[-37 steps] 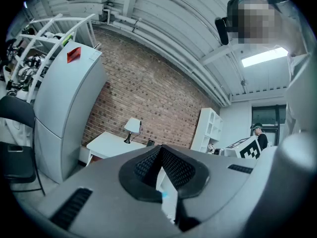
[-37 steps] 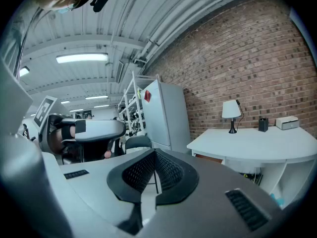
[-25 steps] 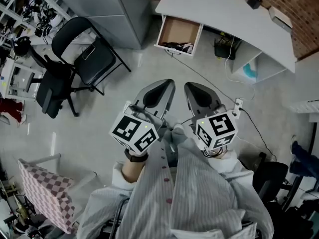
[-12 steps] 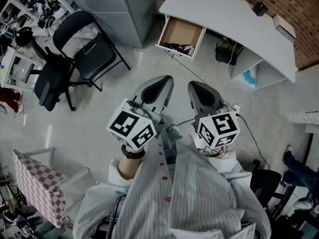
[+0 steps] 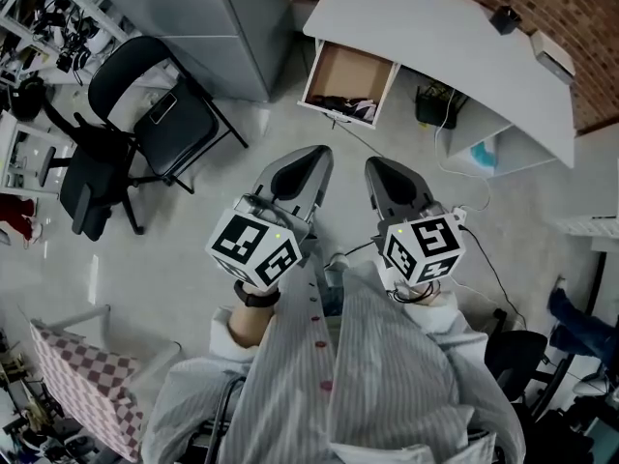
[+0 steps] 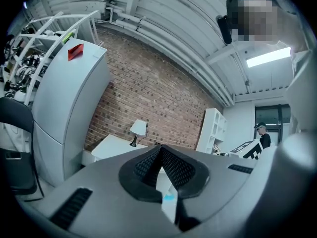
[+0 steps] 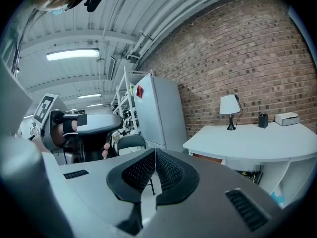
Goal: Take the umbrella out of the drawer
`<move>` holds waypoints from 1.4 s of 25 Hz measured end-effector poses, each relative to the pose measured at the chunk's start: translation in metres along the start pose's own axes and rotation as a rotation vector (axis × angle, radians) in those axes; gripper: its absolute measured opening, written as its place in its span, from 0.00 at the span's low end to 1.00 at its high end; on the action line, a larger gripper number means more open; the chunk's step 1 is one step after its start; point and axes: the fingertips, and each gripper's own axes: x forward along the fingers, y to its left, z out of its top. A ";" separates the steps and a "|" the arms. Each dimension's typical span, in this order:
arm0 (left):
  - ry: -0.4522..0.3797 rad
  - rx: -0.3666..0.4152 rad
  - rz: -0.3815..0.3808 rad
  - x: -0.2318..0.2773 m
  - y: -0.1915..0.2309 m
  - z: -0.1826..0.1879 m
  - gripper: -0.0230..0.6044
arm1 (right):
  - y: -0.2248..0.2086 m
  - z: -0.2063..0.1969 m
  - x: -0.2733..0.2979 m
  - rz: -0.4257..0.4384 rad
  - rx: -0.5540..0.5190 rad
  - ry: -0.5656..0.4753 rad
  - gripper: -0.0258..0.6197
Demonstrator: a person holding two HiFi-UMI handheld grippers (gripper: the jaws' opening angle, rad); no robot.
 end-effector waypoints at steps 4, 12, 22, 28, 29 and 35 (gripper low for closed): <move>0.016 0.004 -0.029 0.025 0.034 0.013 0.05 | -0.011 0.012 0.040 -0.023 0.009 0.002 0.09; 0.035 0.010 -0.077 0.062 0.100 0.036 0.05 | -0.029 0.040 0.111 -0.071 0.020 -0.013 0.09; 0.070 0.005 -0.125 0.080 0.160 0.042 0.05 | -0.041 0.045 0.166 -0.149 0.047 -0.009 0.09; 0.102 -0.012 -0.133 0.090 0.176 0.032 0.05 | -0.046 0.040 0.182 -0.164 0.060 0.008 0.09; 0.106 -0.014 -0.134 0.093 0.178 0.031 0.05 | -0.049 0.041 0.185 -0.166 0.059 0.010 0.09; 0.125 -0.015 -0.131 0.128 0.194 0.025 0.05 | -0.083 0.042 0.206 -0.169 0.074 0.024 0.09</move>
